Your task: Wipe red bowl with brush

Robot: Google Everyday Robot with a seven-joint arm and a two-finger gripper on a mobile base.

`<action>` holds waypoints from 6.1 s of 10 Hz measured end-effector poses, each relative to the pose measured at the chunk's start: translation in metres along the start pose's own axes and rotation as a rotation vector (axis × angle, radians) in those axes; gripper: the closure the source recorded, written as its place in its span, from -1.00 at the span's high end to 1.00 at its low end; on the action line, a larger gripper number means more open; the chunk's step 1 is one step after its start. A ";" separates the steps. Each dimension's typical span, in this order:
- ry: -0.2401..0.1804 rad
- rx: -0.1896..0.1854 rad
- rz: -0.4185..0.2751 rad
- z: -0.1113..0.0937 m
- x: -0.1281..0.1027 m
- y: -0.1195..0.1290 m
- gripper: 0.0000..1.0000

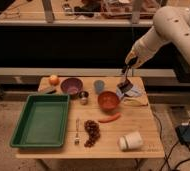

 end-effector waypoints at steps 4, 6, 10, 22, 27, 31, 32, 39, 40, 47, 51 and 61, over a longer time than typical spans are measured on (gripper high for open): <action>-0.036 0.065 -0.017 0.014 -0.026 0.009 -0.81; -0.038 0.066 -0.021 0.015 -0.027 0.007 -0.81; -0.039 0.067 -0.022 0.015 -0.027 0.006 -0.81; 0.003 0.245 0.033 0.064 -0.021 0.010 -0.81; -0.039 0.252 0.035 0.082 -0.031 0.038 -0.81; -0.046 0.247 0.033 0.091 -0.031 0.037 -0.81; -0.046 0.247 0.033 0.091 -0.031 0.037 -0.81; -0.038 0.261 0.032 0.092 -0.029 0.037 -0.81; -0.032 0.283 0.026 0.098 -0.022 0.041 -0.81; 0.004 0.352 0.001 0.112 0.001 0.033 -0.81; 0.007 0.347 -0.013 0.117 0.008 0.030 -0.81; -0.030 0.321 -0.047 0.143 0.011 0.019 -0.81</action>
